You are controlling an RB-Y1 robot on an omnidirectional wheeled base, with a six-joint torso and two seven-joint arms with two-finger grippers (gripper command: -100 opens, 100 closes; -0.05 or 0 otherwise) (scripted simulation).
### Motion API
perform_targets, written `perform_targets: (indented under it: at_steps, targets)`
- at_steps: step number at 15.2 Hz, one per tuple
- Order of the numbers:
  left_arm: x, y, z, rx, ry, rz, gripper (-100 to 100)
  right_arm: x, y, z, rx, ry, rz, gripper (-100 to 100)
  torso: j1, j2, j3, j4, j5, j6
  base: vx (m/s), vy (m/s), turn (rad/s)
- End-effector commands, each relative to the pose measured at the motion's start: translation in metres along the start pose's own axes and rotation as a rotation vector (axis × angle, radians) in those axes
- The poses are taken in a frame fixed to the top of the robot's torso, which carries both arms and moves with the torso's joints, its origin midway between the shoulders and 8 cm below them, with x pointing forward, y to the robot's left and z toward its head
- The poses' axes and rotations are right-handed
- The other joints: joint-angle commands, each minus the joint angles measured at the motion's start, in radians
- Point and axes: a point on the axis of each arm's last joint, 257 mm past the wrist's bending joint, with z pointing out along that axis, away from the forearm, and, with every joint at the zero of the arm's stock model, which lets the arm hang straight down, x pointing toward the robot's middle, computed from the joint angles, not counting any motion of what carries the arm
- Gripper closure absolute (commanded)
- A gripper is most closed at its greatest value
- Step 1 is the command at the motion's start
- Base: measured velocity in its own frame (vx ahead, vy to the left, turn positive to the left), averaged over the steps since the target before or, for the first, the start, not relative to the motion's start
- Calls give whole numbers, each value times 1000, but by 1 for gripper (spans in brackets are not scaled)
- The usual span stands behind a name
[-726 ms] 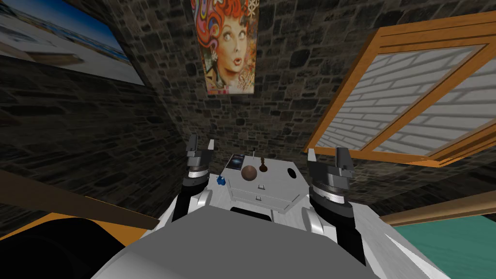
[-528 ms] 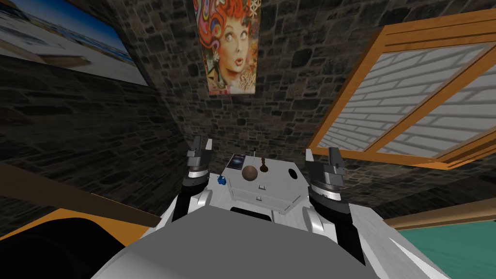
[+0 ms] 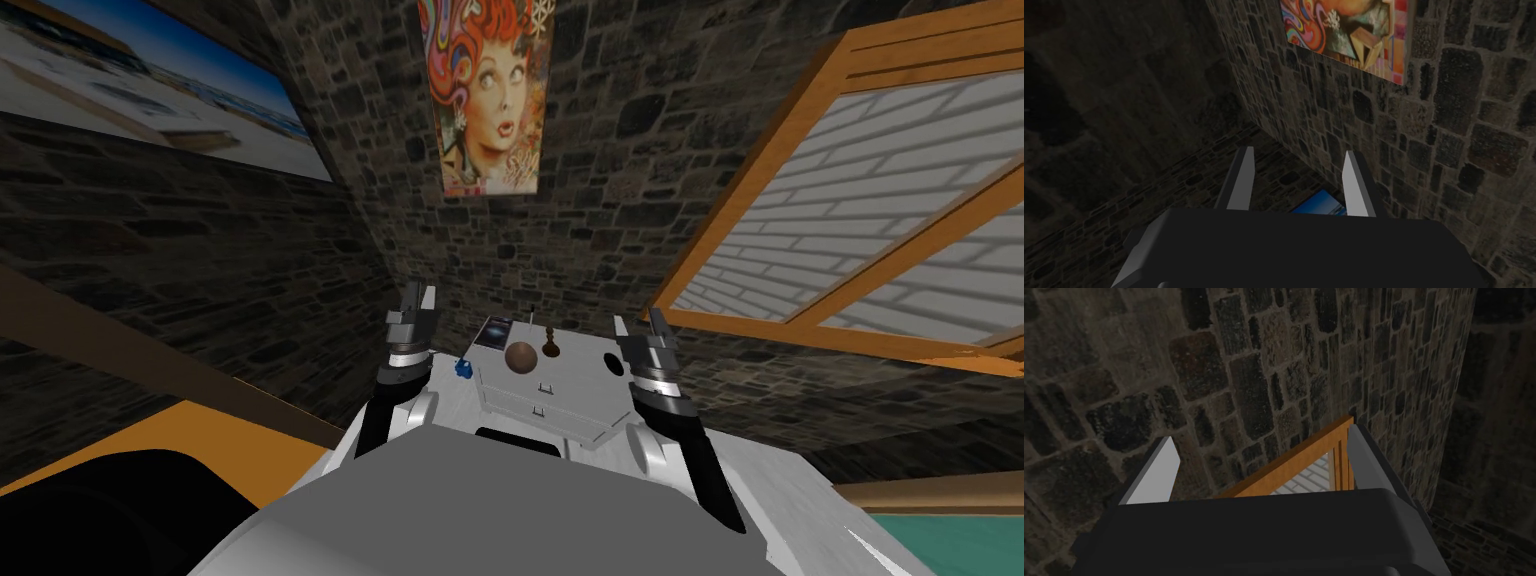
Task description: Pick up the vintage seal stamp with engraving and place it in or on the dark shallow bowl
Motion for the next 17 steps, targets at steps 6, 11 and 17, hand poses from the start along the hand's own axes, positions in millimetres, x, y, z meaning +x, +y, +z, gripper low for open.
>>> perform_targets:
  at_steps: [6,11,17]
  targets:
    - [0,0,0,0,0,0,0,-25,-63,0,159,-34,120,-100,0,0,0,0,0,0,-4,4,100]
    - [0,0,0,0,0,0,0,-50,-110,-5,277,-86,212,-100,0,0,0,0,0,0,-5,4,123]
    - [0,0,0,0,0,0,0,-92,-171,-12,427,-195,357,-100,0,0,0,0,0,1,-5,5,131]
